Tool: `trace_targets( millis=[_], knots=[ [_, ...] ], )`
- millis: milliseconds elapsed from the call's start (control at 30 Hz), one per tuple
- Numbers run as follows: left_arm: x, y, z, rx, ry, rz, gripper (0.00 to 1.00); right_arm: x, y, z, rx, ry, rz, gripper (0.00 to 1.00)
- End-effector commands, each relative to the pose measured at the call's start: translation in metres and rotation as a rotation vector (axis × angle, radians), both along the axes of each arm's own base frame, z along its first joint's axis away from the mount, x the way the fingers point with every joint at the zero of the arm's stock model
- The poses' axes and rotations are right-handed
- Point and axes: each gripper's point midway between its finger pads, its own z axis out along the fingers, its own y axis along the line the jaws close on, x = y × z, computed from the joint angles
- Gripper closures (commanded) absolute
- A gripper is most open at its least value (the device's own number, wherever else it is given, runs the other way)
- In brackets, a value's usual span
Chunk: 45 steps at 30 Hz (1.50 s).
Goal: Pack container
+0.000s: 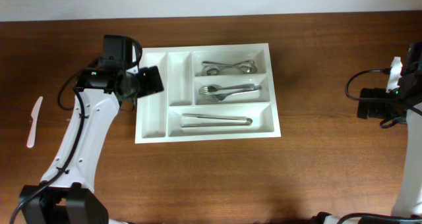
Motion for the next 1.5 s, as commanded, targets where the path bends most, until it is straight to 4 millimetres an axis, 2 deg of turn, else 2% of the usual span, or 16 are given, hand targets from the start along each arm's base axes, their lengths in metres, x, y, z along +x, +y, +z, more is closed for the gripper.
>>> trace_targets(
  millis=[0, 33, 167, 200, 233, 300, 333, 367, 400, 500, 567, 700, 867, 1000, 1200, 1467],
  knots=[
    [0.001, 0.006, 0.012, 0.022, -0.032, 0.006, 0.07, -0.004, -0.003, 0.006, -0.019, -0.015, -0.017, 0.01],
    [0.003, 0.008, 0.013, 0.020, -0.041, 0.035, 0.08, -0.004, -0.003, 0.006, -0.019, -0.015, -0.017, 0.01],
    [0.008, 0.043, 0.015, -0.084, -0.057, 0.466, 0.10, -0.004, -0.003, 0.006, -0.019, -0.015, -0.017, 0.01],
    [0.005, 0.055, 0.014, -0.118, -0.049, 0.601, 0.11, -0.004, -0.003, 0.006, -0.019, -0.015, -0.018, 0.01],
    [-0.005, 0.074, 0.009, -0.183, -0.023, 0.835, 0.17, -0.004, -0.003, 0.006, -0.019, -0.015, -0.017, 0.01],
    [-0.020, 0.099, 0.003, -0.250, 0.002, 1.120, 0.24, -0.004, -0.003, 0.006, -0.019, -0.015, -0.017, 0.01],
    [-0.025, 0.115, -0.001, -0.279, 0.001, 1.255, 0.22, -0.004, -0.003, 0.006, -0.019, -0.015, -0.017, 0.01],
    [-0.026, 0.127, -0.003, -0.294, -0.004, 1.315, 0.13, -0.004, -0.003, 0.006, -0.019, -0.015, -0.018, 0.01],
    [-0.024, 0.137, -0.005, -0.301, -0.014, 1.346, 0.02, -0.004, -0.003, 0.006, -0.019, -0.015, -0.017, 0.01],
    [-0.024, 0.161, -0.012, -0.304, -0.023, 1.406, 0.01, -0.004, -0.003, 0.006, -0.019, -0.015, -0.018, 0.01],
    [-0.026, 0.169, -0.016, -0.308, -0.008, 1.430, 0.01, -0.004, -0.003, 0.006, -0.019, -0.015, -0.017, 0.01],
    [-0.033, 0.172, -0.020, -0.273, 0.023, 1.402, 0.01, -0.004, -0.003, 0.006, -0.019, -0.015, -0.017, 0.01],
    [-0.025, 0.173, -0.031, -0.292, 0.042, 1.386, 0.01, -0.004, -0.003, 0.006, -0.019, -0.015, -0.018, 0.01],
    [-0.022, 0.176, -0.056, -0.359, 0.122, 1.426, 0.01, -0.004, -0.003, 0.006, -0.019, -0.015, -0.017, 0.01],
    [-0.029, 0.188, -0.091, -0.433, 0.256, 1.480, 0.01, -0.004, -0.003, 0.006, -0.019, -0.015, -0.017, 0.01],
    [-0.046, 0.201, -0.111, -0.328, 0.310, 1.511, 0.01, -0.004, -0.003, 0.006, -0.019, -0.015, -0.018, 0.01]
  ],
)
